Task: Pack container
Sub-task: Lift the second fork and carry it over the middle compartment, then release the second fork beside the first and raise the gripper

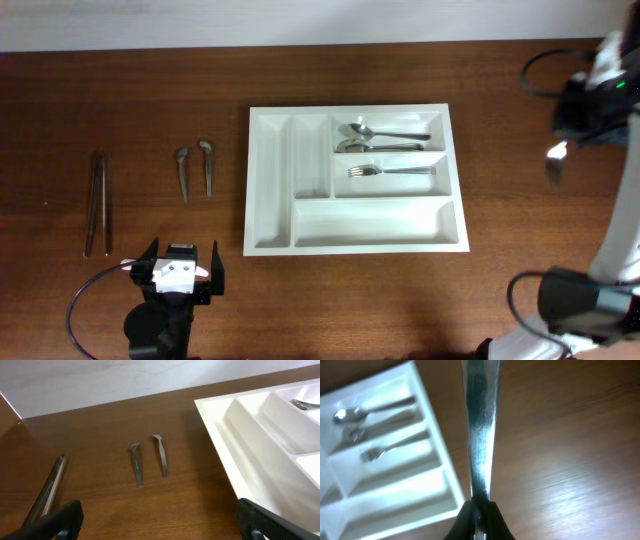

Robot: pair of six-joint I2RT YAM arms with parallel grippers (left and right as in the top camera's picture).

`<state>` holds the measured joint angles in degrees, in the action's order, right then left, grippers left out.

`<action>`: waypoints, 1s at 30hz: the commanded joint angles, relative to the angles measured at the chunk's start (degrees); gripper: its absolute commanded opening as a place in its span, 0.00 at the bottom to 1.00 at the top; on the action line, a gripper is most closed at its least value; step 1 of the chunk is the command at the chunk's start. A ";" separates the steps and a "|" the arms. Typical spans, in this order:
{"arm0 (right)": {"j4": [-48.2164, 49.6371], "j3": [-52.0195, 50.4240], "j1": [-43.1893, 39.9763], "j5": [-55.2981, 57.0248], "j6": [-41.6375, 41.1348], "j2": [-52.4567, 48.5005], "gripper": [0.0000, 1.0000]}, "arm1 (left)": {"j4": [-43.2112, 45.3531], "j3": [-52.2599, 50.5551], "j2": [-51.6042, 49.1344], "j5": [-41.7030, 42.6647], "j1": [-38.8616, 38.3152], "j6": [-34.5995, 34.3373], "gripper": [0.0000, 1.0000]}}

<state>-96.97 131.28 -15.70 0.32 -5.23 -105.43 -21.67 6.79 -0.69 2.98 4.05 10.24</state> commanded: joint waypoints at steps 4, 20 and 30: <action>0.87 -17.40 7.50 -1.03 -10.62 10.58 0.04 | 0.17 -0.33 0.35 0.63 0.24 -0.48 0.99; 28.28 -34.99 15.78 -16.41 -41.13 8.98 0.04 | 0.17 -0.33 0.35 0.63 0.24 -0.48 0.99; 31.80 -44.59 19.65 -16.22 -77.68 8.57 0.13 | 0.17 -0.33 0.35 0.63 0.24 -0.50 0.99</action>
<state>-65.80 89.32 2.74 -15.40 -64.42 -96.07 -21.65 6.79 -0.69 2.98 4.05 10.24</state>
